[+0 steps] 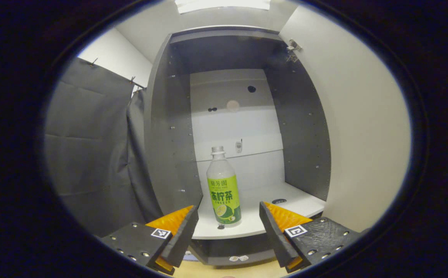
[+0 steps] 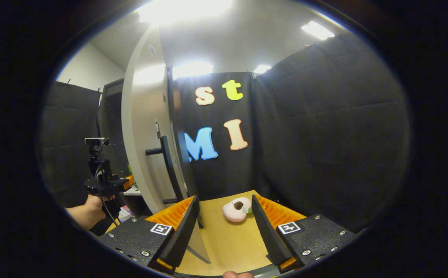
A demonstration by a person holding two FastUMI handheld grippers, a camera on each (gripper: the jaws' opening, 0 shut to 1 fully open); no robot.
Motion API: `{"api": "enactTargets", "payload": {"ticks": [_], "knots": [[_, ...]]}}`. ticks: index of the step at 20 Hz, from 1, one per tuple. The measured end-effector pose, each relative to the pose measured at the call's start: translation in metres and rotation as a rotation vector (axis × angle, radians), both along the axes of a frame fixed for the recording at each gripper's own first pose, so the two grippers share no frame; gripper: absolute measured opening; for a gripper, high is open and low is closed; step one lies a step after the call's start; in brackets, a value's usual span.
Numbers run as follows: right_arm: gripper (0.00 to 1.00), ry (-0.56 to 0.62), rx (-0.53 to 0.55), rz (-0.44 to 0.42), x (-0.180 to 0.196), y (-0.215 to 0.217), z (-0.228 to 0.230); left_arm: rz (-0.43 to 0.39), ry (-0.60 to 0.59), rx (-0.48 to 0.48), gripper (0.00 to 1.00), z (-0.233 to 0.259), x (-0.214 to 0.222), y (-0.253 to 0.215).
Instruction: Open the cabinet door with the right hand, grasp the bottle in the cabinet with the left hand and place it on the coaster, then close the cabinet door with the right hand.
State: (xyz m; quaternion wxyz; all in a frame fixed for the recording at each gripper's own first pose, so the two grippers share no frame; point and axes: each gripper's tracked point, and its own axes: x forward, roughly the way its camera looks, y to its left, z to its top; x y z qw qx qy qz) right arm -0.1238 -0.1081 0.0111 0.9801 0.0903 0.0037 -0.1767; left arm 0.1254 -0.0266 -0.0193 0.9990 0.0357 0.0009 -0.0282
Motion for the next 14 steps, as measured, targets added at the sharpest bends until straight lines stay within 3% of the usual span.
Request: {"api": "enactTargets", "payload": {"ticks": [2,5,9,10,11,14], "knots": [[0.87,0.011,0.004,-0.046,0.000,-0.004,-0.006,-0.026,0.036,-0.012,0.91,-0.012,0.018,-0.003],[0.89,0.028,0.062,-0.048,0.007,0.008,-0.018,-0.031,0.043,-0.037,0.91,-0.017,0.050,0.000],[0.89,0.060,0.089,-0.118,0.012,0.009,-0.036,0.003,0.028,0.004,0.91,-0.021,0.088,0.011],[0.84,0.070,0.099,-0.127,0.016,0.011,-0.041,-0.001,0.025,0.000,0.90,-0.021,0.097,0.012],[0.89,0.076,0.100,-0.139,0.018,0.013,-0.042,-0.010,0.024,-0.011,0.90,-0.022,0.104,0.011],[0.89,0.090,0.083,-0.184,0.020,0.010,-0.047,-0.004,0.022,-0.036,0.91,-0.028,0.122,0.010]]}}
